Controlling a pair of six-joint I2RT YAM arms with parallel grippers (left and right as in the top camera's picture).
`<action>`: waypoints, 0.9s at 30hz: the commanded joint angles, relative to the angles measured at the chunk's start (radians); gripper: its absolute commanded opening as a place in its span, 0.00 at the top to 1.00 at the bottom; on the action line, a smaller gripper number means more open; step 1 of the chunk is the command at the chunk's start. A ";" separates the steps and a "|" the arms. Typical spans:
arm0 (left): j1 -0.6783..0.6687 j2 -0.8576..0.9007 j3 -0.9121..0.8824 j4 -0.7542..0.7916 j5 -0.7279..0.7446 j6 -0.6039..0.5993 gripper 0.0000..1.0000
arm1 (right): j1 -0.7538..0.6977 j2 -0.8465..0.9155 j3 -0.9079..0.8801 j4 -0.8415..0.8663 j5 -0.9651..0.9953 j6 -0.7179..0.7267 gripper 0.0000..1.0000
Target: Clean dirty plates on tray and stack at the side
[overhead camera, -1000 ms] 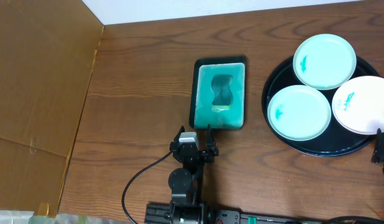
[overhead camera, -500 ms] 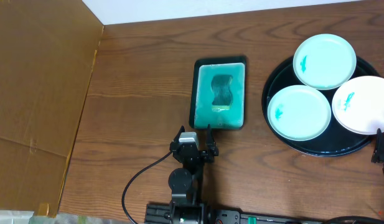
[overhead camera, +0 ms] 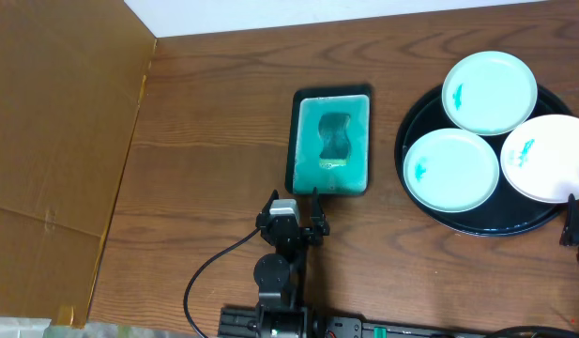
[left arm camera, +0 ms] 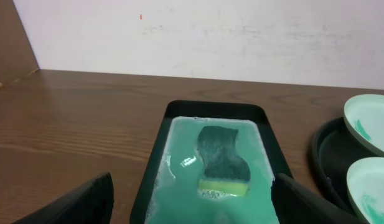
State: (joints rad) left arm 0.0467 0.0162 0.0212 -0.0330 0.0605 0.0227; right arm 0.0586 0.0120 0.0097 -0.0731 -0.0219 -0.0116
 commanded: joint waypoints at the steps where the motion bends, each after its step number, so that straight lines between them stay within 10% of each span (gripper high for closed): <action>1: 0.002 0.002 -0.017 -0.033 -0.002 0.006 0.19 | 0.011 -0.003 -0.004 -0.001 0.010 -0.008 0.01; 17: 0.002 0.002 -0.017 0.011 0.050 0.002 0.19 | 0.011 -0.003 -0.004 -0.002 0.010 -0.008 0.01; 27: 0.002 0.002 -0.014 0.385 0.273 0.002 0.19 | 0.011 -0.003 -0.004 -0.001 0.010 -0.008 0.01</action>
State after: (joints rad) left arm 0.0467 0.0212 0.0067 0.2855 0.2501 0.0223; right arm 0.0586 0.0120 0.0097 -0.0734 -0.0219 -0.0116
